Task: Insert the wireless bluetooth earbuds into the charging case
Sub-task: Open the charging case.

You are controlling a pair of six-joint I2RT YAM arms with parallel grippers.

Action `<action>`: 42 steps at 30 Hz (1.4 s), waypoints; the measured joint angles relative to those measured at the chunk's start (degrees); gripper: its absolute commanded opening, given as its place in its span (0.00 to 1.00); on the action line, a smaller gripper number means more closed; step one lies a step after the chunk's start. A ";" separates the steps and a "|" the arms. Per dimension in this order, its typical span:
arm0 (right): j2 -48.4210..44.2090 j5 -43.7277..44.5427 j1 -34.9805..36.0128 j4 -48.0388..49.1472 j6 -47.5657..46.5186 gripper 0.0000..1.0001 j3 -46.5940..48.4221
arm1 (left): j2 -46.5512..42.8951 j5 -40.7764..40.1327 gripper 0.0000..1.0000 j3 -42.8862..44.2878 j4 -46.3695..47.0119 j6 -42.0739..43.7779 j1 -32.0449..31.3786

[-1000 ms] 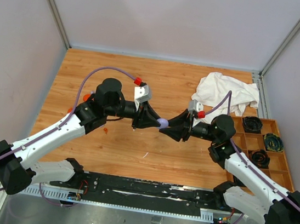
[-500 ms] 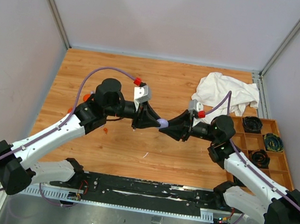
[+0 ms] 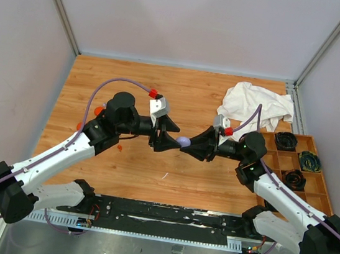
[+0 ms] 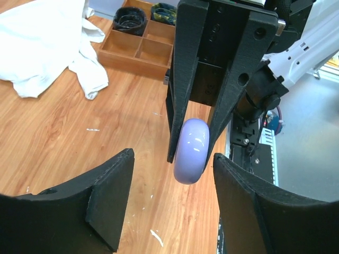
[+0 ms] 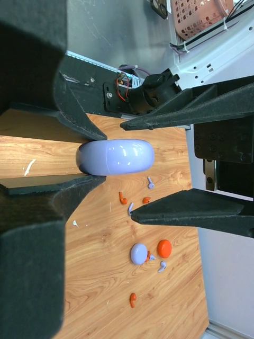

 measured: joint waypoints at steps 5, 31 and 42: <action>0.00 -0.09 0.00 0.35 0.02 0.05 -0.22 | 0.00 -1.62 0.67 0.00 0.22 -0.22 0.00; -0.04 0.98 0.00 2.03 0.44 0.04 -1.70 | -0.94 -9.60 0.73 0.09 0.52 -4.39 0.94; -0.48 1.29 0.02 0.81 -0.22 0.04 -1.86 | -0.96 -16.46 0.99 0.20 0.68 -7.08 1.92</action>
